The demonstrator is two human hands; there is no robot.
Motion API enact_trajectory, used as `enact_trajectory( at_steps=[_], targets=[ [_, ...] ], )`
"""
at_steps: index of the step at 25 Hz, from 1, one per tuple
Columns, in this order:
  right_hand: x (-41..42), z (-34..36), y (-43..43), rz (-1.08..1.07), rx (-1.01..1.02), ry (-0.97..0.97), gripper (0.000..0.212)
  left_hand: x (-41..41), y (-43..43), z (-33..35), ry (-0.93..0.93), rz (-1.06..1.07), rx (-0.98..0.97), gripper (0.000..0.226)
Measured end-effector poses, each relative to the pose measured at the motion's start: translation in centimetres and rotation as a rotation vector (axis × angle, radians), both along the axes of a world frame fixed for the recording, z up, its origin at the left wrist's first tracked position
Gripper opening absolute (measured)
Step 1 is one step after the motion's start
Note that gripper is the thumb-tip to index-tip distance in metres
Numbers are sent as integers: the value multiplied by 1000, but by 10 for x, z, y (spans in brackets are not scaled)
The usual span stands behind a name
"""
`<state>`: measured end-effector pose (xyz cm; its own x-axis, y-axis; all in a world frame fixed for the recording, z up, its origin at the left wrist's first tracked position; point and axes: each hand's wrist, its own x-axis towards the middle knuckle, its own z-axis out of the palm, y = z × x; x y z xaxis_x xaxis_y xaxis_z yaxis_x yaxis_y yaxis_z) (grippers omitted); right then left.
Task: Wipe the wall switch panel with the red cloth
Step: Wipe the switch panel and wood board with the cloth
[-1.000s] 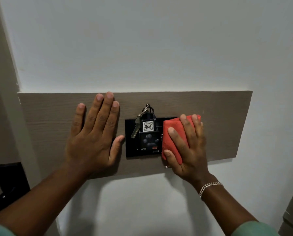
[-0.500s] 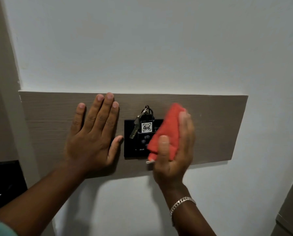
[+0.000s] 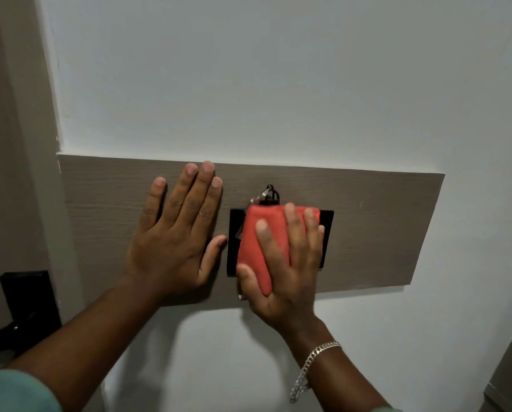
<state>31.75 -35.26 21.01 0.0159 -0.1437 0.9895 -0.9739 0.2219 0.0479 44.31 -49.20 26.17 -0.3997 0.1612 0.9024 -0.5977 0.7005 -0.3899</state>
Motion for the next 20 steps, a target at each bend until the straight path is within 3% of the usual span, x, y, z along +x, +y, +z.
enact_trajectory(
  at_steps=[3, 9, 13, 16, 20],
  targets=[
    [-40, 0, 35, -60, 143, 198, 56, 0, 1, 1, 1, 18, -4, 78],
    [-13, 13, 15, 140, -85, -213, 57, -2, 2, -1, 13, 39, -8, 77],
    [-38, 4, 31, 91, 107, 89, 61, -1, 2, -1, 8, 61, -16, 77],
    [-56, 2, 40, 31, 122, 141, 63, 0, 1, -1, 8, 48, 3, 77],
    [-48, -8, 46, 75, 55, -138, 62, 1, 5, 1, -18, 3, 34, 77]
  ],
)
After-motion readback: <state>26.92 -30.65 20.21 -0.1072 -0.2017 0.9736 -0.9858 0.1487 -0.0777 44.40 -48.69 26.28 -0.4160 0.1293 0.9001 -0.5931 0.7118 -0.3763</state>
